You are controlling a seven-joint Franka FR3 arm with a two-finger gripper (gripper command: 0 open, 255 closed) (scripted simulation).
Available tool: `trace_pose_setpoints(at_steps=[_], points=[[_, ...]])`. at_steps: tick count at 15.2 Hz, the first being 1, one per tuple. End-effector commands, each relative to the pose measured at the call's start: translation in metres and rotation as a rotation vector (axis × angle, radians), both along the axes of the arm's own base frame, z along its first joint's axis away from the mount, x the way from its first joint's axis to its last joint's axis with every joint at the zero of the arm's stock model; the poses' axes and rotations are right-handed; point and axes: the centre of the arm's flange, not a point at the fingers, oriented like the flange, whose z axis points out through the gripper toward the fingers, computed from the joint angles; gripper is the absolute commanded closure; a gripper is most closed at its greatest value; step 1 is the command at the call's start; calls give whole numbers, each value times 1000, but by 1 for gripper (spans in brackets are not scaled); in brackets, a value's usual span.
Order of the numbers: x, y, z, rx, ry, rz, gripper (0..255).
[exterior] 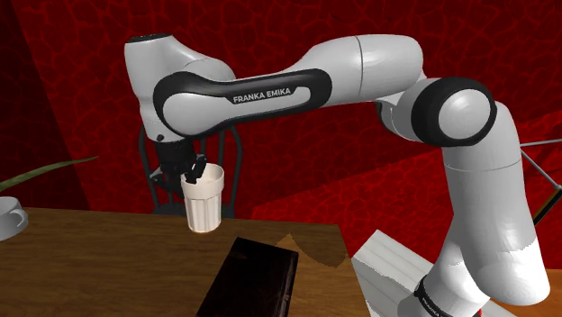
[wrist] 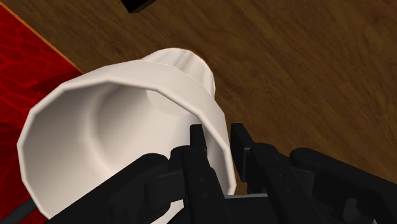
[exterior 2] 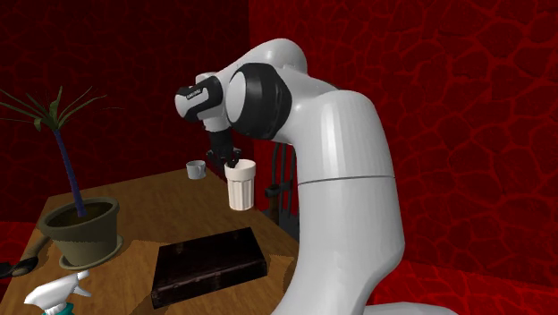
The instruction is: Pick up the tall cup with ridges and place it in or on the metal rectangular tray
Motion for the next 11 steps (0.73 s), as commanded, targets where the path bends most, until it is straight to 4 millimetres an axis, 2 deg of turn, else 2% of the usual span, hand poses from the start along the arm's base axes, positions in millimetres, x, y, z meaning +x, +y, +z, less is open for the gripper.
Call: trace_pose_setpoints(at_steps=[1,8,11], points=[[1,0,11,0,0,0,255],[1,0,48,0,0,0,255],[-38,2,57,0,0,0,255]])
